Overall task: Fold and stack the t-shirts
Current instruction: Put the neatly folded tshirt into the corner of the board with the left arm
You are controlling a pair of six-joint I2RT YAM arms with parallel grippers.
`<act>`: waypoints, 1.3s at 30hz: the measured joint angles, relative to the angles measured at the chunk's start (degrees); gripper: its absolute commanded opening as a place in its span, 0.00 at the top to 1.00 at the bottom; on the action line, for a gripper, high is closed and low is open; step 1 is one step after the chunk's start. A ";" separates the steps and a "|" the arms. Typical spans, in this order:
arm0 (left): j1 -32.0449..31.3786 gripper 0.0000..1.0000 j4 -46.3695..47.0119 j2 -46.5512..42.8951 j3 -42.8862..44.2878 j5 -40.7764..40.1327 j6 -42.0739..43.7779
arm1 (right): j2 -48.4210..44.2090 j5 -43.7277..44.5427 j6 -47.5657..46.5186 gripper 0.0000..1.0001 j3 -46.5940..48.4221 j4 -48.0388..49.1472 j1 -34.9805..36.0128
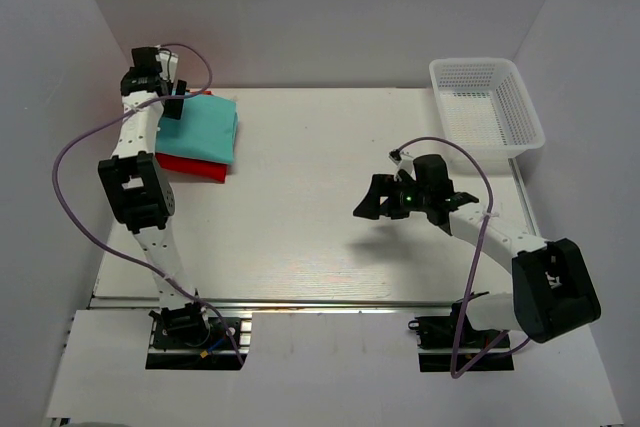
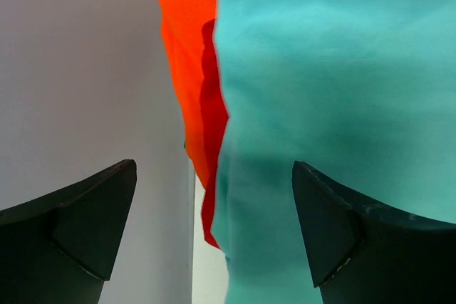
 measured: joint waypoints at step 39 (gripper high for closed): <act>12.15 1.00 -5.35 7.74 0.96 35.01 -0.28 | 6.95 -3.72 0.92 0.10 2.67 2.82 0.00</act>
